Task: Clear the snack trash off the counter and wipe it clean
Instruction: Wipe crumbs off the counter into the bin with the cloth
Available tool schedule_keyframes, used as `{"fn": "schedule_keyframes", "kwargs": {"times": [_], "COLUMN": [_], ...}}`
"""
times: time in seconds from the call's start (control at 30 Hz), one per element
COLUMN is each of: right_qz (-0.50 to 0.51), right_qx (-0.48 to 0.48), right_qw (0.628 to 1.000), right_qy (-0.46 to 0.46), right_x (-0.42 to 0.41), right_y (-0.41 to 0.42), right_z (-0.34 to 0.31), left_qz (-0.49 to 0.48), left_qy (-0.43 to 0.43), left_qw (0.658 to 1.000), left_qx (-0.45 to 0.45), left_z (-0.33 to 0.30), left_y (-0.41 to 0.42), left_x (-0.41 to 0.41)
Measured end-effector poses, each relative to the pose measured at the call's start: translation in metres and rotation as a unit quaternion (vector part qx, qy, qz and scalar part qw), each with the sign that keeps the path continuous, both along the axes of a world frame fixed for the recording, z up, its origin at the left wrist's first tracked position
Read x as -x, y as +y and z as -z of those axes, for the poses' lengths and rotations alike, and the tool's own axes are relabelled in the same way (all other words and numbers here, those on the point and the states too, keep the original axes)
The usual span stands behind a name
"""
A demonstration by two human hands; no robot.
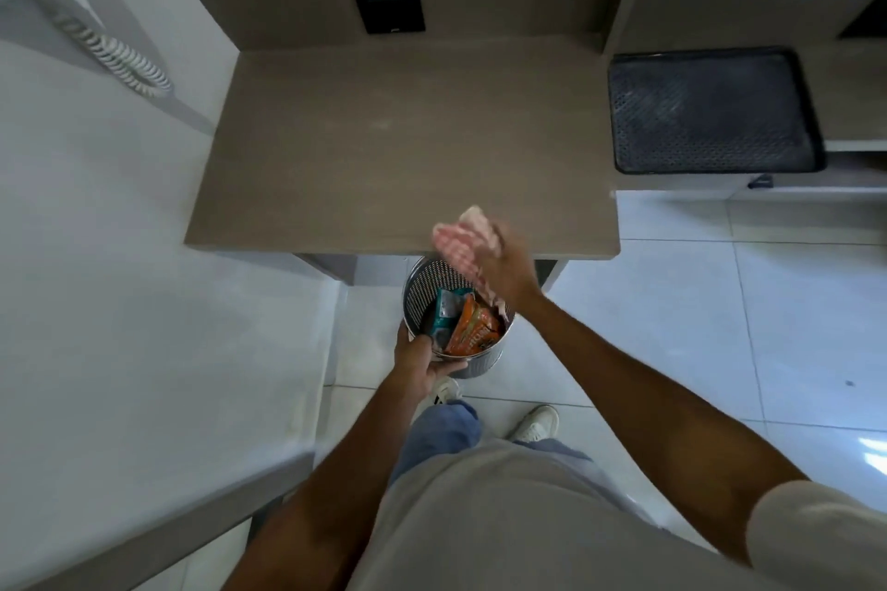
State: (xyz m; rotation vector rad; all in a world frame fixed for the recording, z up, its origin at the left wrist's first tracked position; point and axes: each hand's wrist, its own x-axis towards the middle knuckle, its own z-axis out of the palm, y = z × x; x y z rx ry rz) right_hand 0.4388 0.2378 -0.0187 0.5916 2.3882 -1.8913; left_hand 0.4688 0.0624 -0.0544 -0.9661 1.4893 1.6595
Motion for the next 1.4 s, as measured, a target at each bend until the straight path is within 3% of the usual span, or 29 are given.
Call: {"fn": "schedule_keyframes", "kwargs": {"times": [0.13, 0.2, 0.27, 0.3, 0.4, 0.5, 0.63, 0.77, 0.9, 1.07, 1.17, 1.4], "right_qz": [0.207, 0.207, 0.185, 0.157, -0.010, -0.106, -0.047, 0.051, 0.011, -0.087, -0.136, -0.031], "right_qx": [-0.014, -0.147, -0.331, -0.373, -0.428, -0.502, -0.499, -0.429, -0.483, -0.459, -0.478, -0.492], "right_qw": [0.977, 0.964, 0.919, 0.908, 0.896, 0.848, 0.847, 0.867, 0.844, 0.873, 0.863, 0.856], "right_qy": [-0.043, -0.073, -0.108, -0.108, -0.120, -0.136, -0.178, -0.250, -0.230, -0.141, -0.097, -0.154], "right_x": [0.017, 0.021, 0.019, 0.017, 0.018, 0.016, 0.027, 0.040, 0.029, 0.045, 0.054, 0.029], "right_y": [0.063, 0.088, 0.103, 0.105, 0.103, 0.104, 0.131, 0.144, 0.091, 0.000, -0.016, 0.037], "right_z": [-0.011, -0.009, 0.003, 0.007, 0.019, 0.033, 0.040, 0.035, 0.042, 0.047, 0.050, 0.057], "left_qz": [0.031, 0.047, 0.055, 0.055, 0.057, 0.066, 0.087, 0.118, 0.116, 0.099, 0.091, 0.090], "left_qy": [-0.016, -0.018, -0.023, -0.028, -0.036, -0.043, -0.045, -0.043, -0.050, -0.053, -0.056, -0.043], "left_qw": [0.999, 0.999, 0.998, 0.998, 0.997, 0.997, 0.995, 0.992, 0.991, 0.993, 0.994, 0.995], "left_qx": [-0.008, -0.011, -0.012, -0.013, -0.020, -0.018, 0.005, 0.033, 0.034, 0.034, 0.030, 0.028], "left_z": [-0.002, -0.003, -0.001, 0.001, 0.008, 0.011, 0.014, 0.014, 0.022, 0.028, 0.030, 0.027], "left_y": [0.016, 0.022, 0.028, 0.031, 0.036, 0.039, 0.041, 0.034, 0.018, 0.008, 0.001, -0.006], "left_x": [-0.004, -0.006, -0.007, -0.008, -0.007, -0.008, -0.003, 0.006, 0.020, 0.037, 0.049, 0.057]}}
